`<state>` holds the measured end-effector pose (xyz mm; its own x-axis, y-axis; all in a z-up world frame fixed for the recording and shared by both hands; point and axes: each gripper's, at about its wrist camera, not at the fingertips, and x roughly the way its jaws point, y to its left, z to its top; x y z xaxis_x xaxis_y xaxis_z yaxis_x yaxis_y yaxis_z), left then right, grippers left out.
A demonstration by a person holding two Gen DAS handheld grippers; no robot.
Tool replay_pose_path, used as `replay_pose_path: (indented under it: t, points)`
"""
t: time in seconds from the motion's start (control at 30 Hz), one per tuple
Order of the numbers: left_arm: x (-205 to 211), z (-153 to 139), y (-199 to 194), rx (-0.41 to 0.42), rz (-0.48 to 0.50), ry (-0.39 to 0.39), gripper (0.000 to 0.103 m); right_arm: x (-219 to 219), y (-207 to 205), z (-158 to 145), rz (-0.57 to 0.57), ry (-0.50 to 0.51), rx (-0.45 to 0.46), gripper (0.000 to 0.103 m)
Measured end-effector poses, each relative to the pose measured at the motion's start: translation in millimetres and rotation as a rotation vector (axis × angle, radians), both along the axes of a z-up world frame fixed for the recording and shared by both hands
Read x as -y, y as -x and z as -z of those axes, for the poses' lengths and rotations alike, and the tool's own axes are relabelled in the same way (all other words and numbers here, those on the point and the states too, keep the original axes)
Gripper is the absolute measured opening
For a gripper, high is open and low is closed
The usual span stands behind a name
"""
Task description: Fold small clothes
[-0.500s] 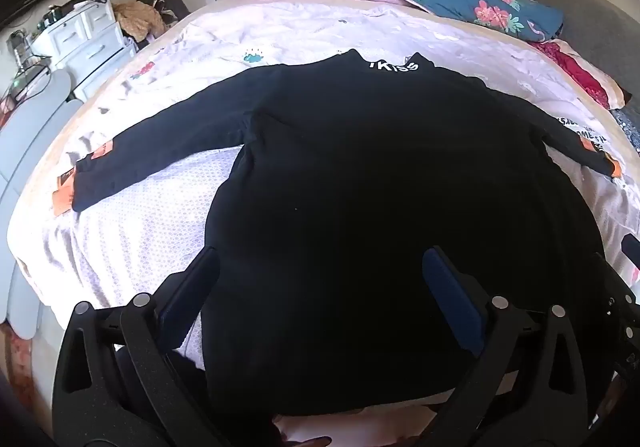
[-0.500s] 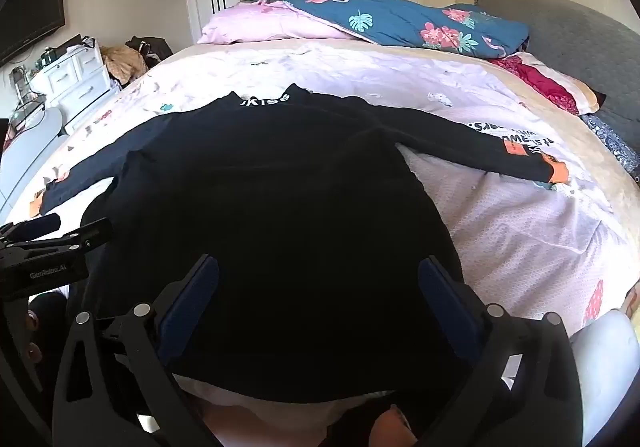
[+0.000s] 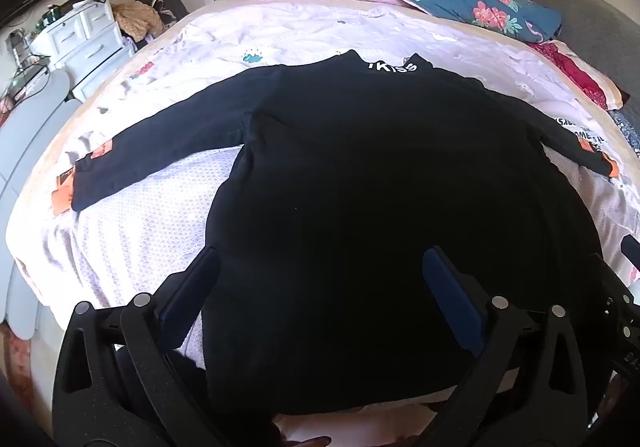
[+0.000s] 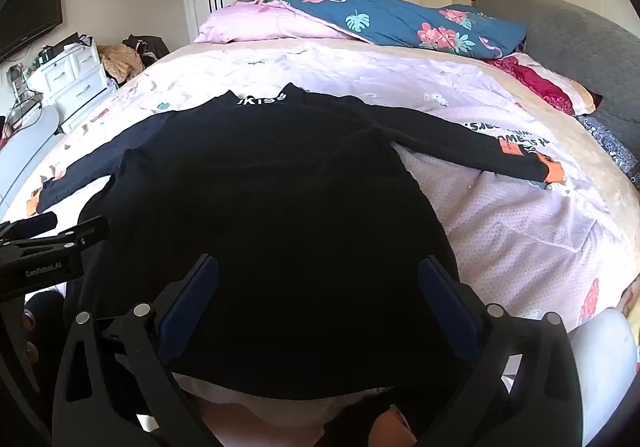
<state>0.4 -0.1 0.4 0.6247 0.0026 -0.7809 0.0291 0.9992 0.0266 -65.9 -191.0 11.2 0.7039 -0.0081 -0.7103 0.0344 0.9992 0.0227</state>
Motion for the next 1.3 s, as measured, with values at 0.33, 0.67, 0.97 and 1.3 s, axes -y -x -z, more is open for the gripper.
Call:
replay_pose_path:
  t: [0.33,0.67,0.97,1.3]
  points:
    - [-3.6,-1.8,2.6,0.008,0.004,0.000,0.095,-2.6,0.3,0.4,0.005,0.006,-0.004,0.099]
    - [-4.1,-2.9,3.2,0.009,0.001,-0.002,0.095,-4.8,-0.2,1.8,0.000,0.009,-0.010,0.099]
    - [-2.4,-3.2,3.5,0.007,-0.003,-0.006,0.095,-6.2,-0.4,1.6,-0.001,0.011,-0.011,0.099]
    - [-3.0,-3.0,3.4,0.007,-0.002,-0.002,0.095,-7.3,0.8,0.7,-0.001,0.015,-0.006,0.099]
